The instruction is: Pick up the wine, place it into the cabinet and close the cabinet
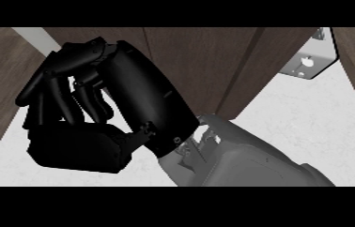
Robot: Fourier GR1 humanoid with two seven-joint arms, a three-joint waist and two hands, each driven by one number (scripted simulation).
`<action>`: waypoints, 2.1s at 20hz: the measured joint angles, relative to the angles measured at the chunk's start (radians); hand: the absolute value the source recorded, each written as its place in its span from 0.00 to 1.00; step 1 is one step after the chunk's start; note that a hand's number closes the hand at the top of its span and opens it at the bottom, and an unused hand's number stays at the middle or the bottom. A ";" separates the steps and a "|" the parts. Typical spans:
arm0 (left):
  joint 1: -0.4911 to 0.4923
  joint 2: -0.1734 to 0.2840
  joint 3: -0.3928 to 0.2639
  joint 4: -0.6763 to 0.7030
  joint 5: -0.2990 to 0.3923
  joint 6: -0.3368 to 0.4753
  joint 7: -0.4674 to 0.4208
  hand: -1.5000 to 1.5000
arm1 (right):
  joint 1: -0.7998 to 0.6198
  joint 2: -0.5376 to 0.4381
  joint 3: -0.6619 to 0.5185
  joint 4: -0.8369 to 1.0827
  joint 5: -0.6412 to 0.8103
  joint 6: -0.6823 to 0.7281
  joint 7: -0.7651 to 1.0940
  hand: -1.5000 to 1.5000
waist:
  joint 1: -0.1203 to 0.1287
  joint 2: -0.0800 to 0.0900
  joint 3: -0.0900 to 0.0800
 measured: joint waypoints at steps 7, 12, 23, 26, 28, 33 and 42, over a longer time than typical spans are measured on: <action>0.025 -0.005 0.064 0.021 0.005 -0.046 0.042 0.00 | -0.101 0.004 -0.106 0.252 -0.178 0.249 -0.079 1.00 | 0.002 0.003 0.001; 0.010 -0.016 0.087 0.027 0.001 -0.055 0.070 0.00 | -0.132 0.004 -0.074 0.363 -0.335 0.508 -0.008 1.00 | 0.003 0.008 0.000; 0.029 -0.085 0.159 0.075 -0.036 -0.111 0.122 0.00 | -0.192 0.006 -0.088 0.664 -0.541 0.822 -0.009 1.00 | -0.013 0.001 0.001; 0.040 -0.098 0.185 0.069 -0.041 -0.113 0.143 0.00 | -0.204 0.007 -0.107 0.721 -0.577 0.882 -0.036 1.00 | -0.016 -0.003 0.000; 0.034 -0.115 0.194 0.067 -0.053 -0.112 0.152 0.00 | -0.229 0.007 -0.128 0.774 -0.597 0.917 -0.051 1.00 | -0.016 -0.001 -0.001; 0.038 -0.132 0.232 0.068 -0.055 -0.131 0.184 0.00 | -0.245 0.007 -0.145 0.847 -0.595 0.983 -0.106 1.00 | -0.017 -0.013 -0.003; 0.033 -0.159 0.268 0.062 -0.067 -0.134 0.219 0.00 | -0.238 0.002 -0.168 0.896 -0.545 1.034 -0.202 1.00 | -0.006 -0.026 -0.012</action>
